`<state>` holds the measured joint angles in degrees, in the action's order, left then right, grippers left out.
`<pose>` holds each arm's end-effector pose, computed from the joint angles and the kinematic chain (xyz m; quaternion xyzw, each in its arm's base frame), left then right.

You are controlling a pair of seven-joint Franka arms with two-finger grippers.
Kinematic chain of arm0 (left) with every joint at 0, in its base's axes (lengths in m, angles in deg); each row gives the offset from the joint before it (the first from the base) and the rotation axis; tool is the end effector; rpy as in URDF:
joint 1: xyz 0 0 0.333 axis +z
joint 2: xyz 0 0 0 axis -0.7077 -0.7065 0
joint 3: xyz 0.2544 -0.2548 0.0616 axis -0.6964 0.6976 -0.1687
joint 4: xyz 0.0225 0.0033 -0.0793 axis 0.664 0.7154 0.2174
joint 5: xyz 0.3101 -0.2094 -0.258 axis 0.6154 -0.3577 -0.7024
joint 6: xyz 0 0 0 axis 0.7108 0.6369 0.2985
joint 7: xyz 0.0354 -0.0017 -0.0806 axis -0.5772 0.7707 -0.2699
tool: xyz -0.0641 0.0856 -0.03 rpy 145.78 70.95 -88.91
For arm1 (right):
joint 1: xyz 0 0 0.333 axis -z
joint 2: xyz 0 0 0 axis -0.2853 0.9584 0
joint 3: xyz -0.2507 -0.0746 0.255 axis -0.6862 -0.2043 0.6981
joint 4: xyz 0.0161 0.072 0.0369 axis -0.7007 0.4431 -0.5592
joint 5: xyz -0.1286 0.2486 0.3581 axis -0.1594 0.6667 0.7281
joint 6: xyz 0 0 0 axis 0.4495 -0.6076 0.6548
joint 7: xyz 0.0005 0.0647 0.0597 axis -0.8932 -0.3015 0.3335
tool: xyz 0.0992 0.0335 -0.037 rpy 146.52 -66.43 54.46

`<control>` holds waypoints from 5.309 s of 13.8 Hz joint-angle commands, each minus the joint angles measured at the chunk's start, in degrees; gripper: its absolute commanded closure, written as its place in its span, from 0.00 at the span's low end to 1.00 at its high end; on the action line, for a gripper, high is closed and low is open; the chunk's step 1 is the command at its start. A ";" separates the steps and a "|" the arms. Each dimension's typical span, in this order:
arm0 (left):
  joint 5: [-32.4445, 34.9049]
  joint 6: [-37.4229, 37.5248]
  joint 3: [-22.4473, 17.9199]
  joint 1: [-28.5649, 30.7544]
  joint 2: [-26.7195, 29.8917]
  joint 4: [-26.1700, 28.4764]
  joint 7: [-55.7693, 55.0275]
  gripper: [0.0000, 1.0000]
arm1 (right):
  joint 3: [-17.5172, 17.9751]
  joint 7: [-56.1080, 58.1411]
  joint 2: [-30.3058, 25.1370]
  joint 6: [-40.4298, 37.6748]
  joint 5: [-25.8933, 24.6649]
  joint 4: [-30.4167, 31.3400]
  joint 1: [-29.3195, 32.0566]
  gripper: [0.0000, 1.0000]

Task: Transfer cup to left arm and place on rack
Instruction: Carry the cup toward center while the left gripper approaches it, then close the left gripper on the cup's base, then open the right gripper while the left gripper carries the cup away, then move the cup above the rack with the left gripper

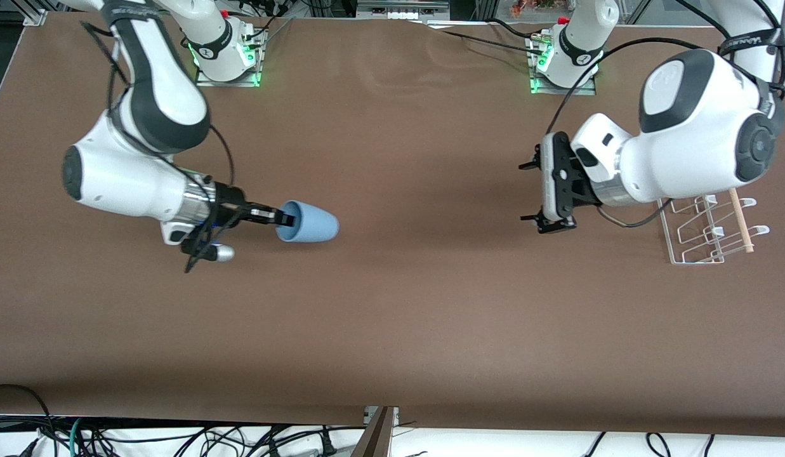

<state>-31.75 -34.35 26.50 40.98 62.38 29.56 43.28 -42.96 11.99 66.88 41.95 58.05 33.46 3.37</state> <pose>0.6826 -0.2387 0.5301 0.7137 -0.6544 0.0765 0.2377 0.6905 0.2936 0.4357 -0.9340 0.1431 0.0697 0.3199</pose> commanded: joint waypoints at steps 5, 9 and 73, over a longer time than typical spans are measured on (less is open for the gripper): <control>-0.13 -10.27 3.82 -1.56 2.35 5.52 2.38 0.00 | -0.04 -13.50 4.50 17.88 4.36 -6.68 -14.29 1.00; -0.13 -16.26 4.61 -2.43 2.44 7.81 2.38 0.00 | -0.04 -14.57 5.21 17.97 5.87 -8.81 -16.85 1.00; 107.18 3.86 -9.90 7.49 7.62 47.60 -21.42 1.00 | -39.76 20.93 -4.54 -47.42 -34.47 -15.66 -18.52 0.00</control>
<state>73.09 -29.64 14.79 47.05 64.62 69.41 25.16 -82.44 34.34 63.35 -3.64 23.69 17.92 -14.72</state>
